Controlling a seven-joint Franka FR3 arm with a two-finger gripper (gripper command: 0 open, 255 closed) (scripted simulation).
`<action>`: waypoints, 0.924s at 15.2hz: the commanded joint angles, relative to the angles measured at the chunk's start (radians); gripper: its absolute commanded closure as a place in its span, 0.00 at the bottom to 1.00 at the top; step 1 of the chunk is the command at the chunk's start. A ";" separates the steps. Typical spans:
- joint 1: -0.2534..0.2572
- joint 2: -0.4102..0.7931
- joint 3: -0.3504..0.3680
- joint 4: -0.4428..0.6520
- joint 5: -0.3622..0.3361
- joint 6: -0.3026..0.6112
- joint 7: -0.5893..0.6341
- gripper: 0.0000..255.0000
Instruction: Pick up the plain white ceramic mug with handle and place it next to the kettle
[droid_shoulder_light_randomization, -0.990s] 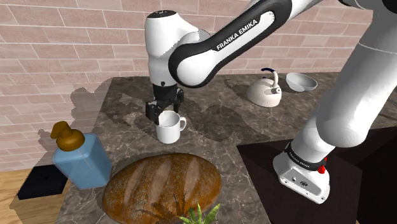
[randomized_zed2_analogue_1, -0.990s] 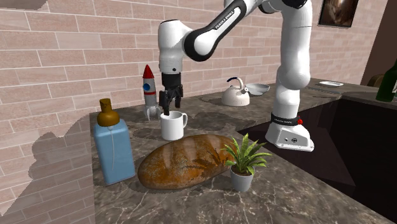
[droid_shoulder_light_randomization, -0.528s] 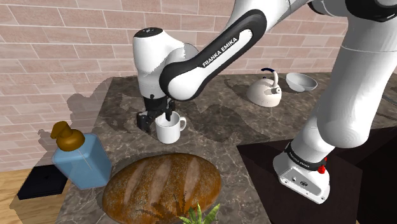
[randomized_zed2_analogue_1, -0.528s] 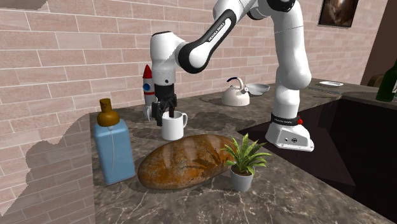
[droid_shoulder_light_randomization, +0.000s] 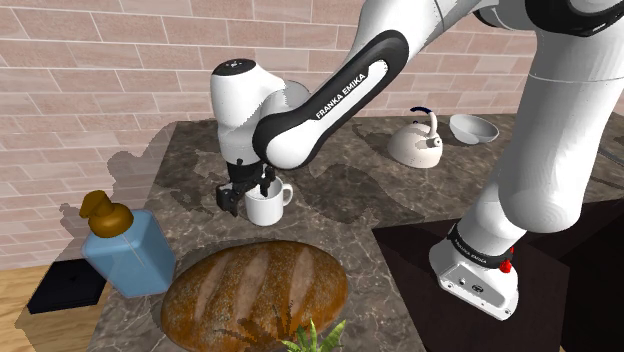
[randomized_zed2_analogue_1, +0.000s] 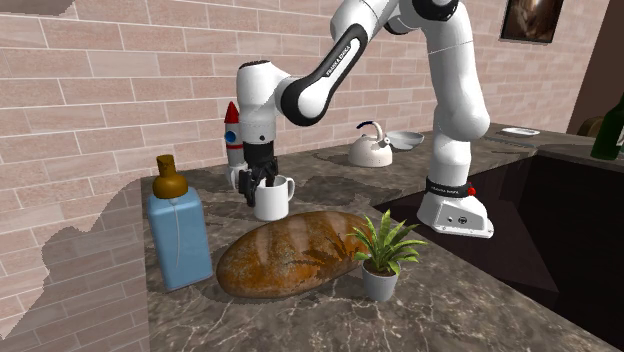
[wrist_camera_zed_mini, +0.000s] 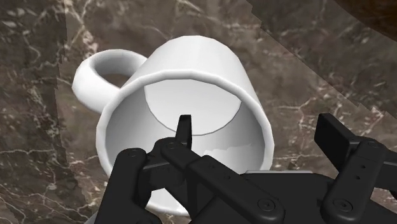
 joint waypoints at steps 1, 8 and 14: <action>0.000 0.000 0.000 0.000 0.000 0.001 0.000 0.00; 0.000 0.000 0.000 0.000 0.000 0.000 0.000 1.00; -0.002 -0.009 0.003 0.002 0.007 -0.010 -0.005 1.00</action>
